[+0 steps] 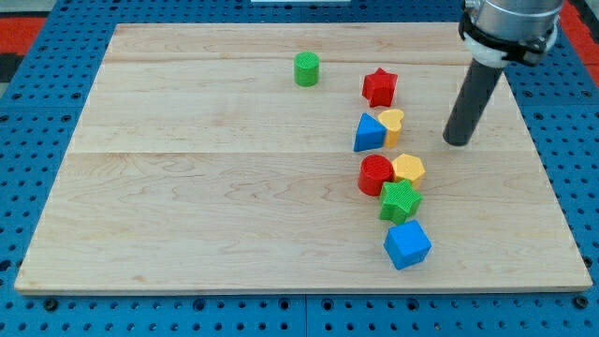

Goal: Push the red circle towards the bottom center

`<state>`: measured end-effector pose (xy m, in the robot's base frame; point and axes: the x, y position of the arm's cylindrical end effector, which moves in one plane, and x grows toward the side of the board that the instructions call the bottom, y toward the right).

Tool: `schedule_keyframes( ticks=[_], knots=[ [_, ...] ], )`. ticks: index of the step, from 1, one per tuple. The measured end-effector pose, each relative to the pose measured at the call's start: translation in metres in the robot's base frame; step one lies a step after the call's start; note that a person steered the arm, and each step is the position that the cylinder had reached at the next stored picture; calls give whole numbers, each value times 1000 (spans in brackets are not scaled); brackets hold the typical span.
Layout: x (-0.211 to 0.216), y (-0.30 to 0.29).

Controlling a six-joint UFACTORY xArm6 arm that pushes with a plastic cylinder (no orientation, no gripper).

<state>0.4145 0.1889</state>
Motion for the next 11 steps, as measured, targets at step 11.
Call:
schedule_keyframes(
  ticks=[11],
  knots=[
    [91,-108]
  ],
)
